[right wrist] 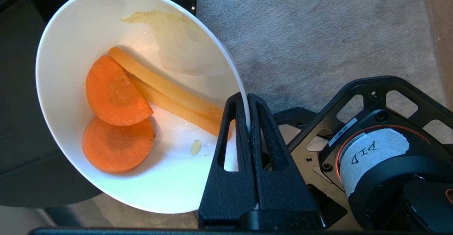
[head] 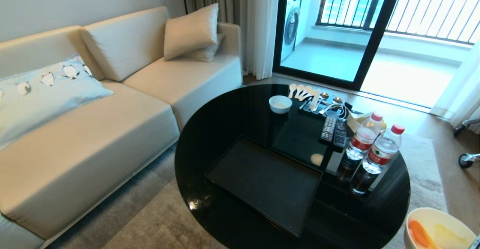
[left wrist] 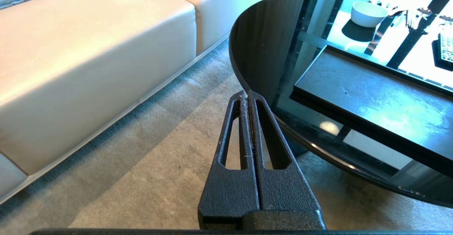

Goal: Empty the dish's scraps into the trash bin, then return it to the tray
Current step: Move the bowl over the trash can

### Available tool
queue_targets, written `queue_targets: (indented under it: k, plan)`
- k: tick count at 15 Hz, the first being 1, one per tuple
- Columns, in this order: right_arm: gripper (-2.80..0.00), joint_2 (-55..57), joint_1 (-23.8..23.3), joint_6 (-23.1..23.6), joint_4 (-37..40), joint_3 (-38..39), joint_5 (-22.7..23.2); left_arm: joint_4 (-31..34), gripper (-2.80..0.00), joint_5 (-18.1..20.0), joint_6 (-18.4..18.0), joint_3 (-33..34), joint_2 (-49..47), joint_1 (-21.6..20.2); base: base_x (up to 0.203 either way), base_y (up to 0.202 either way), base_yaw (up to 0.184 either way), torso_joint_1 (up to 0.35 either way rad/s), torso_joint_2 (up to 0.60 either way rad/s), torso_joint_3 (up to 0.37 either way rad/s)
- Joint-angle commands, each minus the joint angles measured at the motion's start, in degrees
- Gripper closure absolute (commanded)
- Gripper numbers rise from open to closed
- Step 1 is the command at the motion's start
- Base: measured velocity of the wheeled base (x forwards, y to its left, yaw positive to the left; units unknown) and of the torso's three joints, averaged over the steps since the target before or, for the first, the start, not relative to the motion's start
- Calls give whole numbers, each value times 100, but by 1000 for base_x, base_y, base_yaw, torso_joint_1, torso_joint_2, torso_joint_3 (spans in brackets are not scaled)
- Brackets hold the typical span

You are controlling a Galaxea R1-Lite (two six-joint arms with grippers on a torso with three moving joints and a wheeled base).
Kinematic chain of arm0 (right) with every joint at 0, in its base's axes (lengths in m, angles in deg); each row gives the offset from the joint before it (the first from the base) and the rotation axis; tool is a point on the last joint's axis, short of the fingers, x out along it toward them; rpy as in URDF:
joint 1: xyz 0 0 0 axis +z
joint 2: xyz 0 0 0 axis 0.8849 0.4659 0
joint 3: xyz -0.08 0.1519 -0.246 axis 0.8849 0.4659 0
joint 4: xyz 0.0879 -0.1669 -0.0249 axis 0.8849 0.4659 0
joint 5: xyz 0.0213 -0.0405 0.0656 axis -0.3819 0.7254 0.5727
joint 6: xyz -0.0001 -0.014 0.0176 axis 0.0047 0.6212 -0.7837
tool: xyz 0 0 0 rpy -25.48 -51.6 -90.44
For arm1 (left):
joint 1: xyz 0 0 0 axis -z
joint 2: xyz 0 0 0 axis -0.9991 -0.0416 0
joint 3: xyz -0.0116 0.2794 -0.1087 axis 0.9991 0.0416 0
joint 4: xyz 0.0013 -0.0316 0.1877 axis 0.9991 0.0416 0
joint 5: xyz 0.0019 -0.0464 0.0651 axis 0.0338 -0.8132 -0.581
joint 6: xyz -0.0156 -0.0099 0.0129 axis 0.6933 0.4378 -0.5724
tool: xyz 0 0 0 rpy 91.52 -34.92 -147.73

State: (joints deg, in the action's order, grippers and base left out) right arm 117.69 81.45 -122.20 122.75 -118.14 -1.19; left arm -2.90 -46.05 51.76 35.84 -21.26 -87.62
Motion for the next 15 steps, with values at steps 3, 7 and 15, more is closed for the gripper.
queue_targets:
  k: [3, 7, 15]
  plan:
    - [0, -125, 4, -34, 65, -10, -20, -5, 0, -5, 6, 0, 2, 0, 0, 0, 0, 0, 0, 0]
    - [0, -116, 4, -34, 83, -118, -20, -5, 0, -5, 6, 0, 2, 0, 0, 0, 0, 0, 0, 0]
    - [0, -116, 4, -34, 143, -106, -20, -5, 0, -5, 6, 0, 2, 0, 0, 0, 0, 0, 0, 0]
